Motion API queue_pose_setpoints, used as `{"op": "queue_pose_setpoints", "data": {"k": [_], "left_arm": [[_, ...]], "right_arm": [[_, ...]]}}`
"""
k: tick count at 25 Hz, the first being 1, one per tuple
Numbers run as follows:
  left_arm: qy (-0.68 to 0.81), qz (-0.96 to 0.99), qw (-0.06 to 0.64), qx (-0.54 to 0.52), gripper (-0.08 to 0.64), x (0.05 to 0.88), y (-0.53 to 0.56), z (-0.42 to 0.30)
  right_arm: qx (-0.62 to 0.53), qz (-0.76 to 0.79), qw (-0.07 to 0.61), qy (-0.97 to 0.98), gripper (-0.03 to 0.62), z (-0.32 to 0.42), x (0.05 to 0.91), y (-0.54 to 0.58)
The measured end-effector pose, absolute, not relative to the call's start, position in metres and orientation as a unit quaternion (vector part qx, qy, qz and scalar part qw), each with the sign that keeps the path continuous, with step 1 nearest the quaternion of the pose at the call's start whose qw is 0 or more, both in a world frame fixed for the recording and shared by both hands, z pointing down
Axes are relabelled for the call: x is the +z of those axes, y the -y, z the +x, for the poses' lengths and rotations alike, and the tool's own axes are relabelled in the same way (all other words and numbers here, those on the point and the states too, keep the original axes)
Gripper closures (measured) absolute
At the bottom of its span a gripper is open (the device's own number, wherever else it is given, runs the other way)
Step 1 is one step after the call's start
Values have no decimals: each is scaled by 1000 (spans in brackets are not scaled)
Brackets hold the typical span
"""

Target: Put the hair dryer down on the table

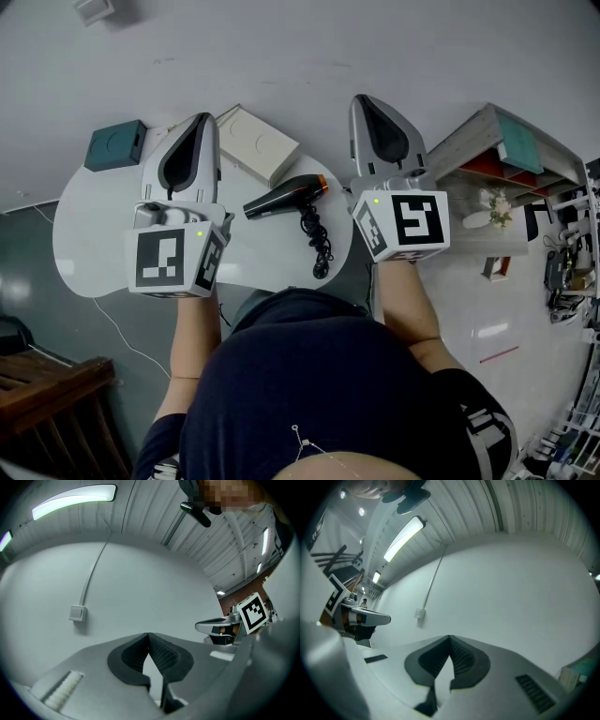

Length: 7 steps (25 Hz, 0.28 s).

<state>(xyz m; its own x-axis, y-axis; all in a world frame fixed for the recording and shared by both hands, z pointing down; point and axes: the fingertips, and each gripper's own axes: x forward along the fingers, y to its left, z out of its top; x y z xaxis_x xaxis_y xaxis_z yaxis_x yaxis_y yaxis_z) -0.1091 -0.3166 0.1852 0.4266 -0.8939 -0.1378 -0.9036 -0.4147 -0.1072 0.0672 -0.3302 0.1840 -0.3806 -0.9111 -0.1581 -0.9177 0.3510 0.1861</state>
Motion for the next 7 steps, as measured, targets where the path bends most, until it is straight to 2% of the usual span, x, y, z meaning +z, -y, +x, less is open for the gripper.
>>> {"op": "queue_pose_setpoints", "data": {"k": [7], "left_arm": [[-540, -838, 79, 29, 548, 198, 314, -98]], "right_arm": [[117, -554, 23, -824, 581, 80, 195, 331]]}}
